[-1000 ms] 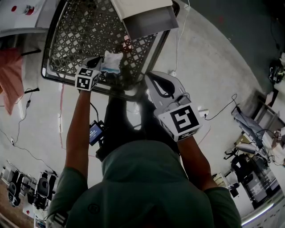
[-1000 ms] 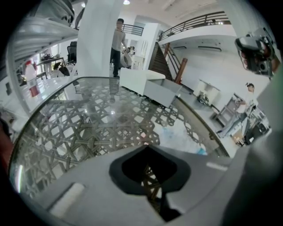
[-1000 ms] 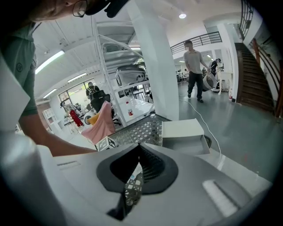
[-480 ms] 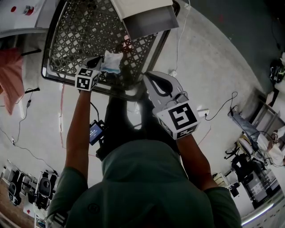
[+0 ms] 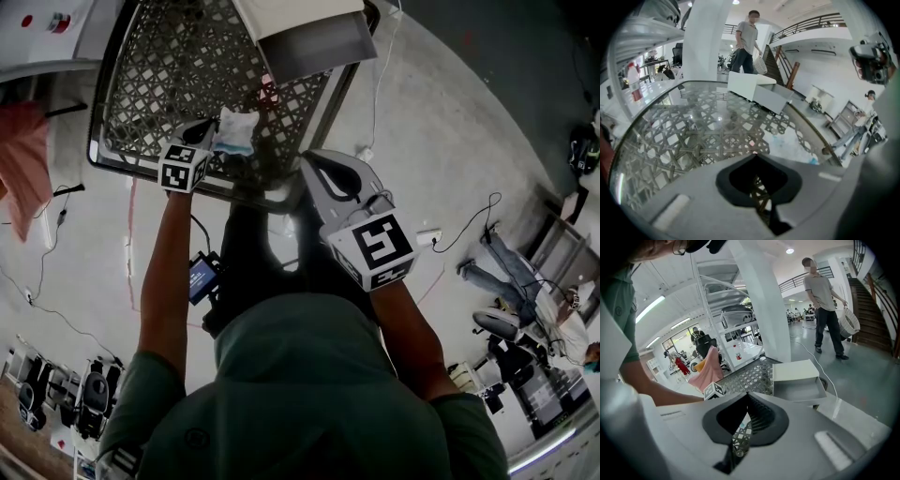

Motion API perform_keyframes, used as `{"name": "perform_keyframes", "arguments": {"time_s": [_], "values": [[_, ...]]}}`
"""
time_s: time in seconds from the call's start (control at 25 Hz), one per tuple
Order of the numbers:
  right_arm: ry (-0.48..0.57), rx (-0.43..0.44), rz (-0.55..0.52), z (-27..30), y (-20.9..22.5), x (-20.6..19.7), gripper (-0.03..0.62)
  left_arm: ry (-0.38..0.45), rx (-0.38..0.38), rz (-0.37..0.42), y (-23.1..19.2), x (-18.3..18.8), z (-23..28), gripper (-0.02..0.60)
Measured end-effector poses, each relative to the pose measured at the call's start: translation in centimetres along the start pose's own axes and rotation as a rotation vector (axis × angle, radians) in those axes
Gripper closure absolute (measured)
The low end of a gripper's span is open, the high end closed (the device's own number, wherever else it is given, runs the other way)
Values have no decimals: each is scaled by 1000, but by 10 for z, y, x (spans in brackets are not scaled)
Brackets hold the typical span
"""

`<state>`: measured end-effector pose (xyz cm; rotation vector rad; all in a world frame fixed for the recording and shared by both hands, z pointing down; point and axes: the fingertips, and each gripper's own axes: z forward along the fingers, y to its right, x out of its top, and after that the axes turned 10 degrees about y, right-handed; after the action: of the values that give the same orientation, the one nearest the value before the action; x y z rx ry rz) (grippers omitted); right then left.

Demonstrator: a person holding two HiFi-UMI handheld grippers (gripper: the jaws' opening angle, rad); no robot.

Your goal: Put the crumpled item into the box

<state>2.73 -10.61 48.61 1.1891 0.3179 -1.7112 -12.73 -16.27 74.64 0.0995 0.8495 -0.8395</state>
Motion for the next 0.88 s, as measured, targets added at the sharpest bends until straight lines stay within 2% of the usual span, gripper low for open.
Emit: {"name": "perform_keyframes", "arguments": {"time_s": [0.88], "values": [[-17, 1, 22, 5, 12, -3, 588, -8, -19, 4, 7, 11, 8, 578]]}}
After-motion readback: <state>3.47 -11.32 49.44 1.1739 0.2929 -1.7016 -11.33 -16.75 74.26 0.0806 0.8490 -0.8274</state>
